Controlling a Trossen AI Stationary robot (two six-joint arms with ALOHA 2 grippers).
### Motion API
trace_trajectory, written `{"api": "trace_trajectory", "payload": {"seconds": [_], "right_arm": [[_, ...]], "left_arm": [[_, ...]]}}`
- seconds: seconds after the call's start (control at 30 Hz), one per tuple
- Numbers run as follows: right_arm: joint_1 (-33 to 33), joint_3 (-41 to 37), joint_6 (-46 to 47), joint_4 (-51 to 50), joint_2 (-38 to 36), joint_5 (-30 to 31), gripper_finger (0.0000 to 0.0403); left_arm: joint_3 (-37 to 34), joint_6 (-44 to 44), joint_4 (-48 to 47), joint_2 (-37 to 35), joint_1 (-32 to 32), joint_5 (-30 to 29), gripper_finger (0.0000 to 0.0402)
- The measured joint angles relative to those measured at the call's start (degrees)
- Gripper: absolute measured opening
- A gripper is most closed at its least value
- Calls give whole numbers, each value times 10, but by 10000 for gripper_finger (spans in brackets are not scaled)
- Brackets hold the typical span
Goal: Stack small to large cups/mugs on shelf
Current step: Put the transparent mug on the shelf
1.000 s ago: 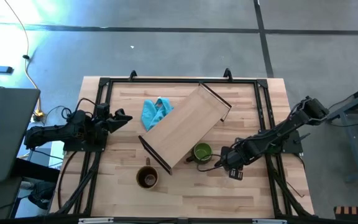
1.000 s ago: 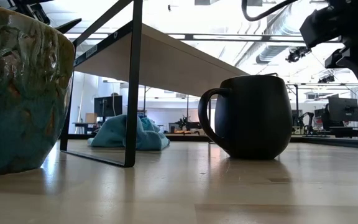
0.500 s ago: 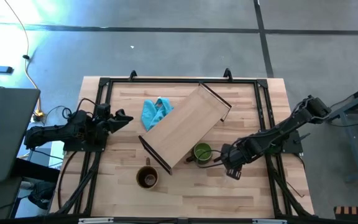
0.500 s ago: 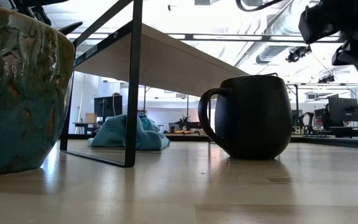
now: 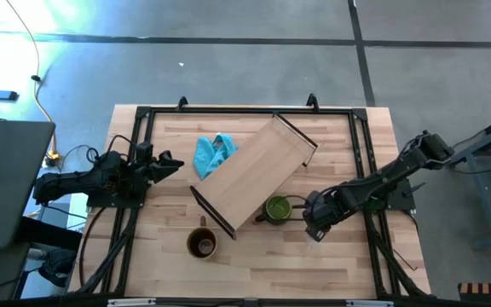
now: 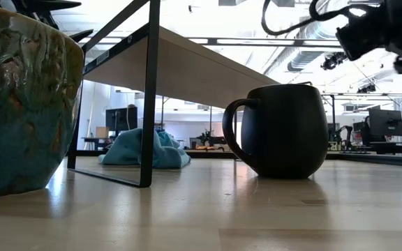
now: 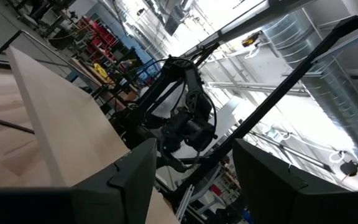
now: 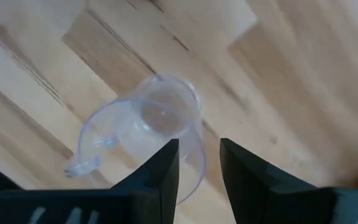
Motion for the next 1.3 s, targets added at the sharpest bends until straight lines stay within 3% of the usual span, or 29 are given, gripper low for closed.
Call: {"api": "trace_trajectory", "payload": {"seconds": [0.23,0.67,0.93,1.3], "right_arm": [[19,0,171,-1,0,-8,108],[77,0,402,21,0,-35,108],[91,0,471,28,0,-37,100],[86,0,480,35,0,-18,65]], "left_arm": [[0,8,-10,0,0,0,200],[0,18,-29,0,0,0,200],[0,31,-34,0,0,-2,200],[0,33,-34,0,0,-5,200]]}}
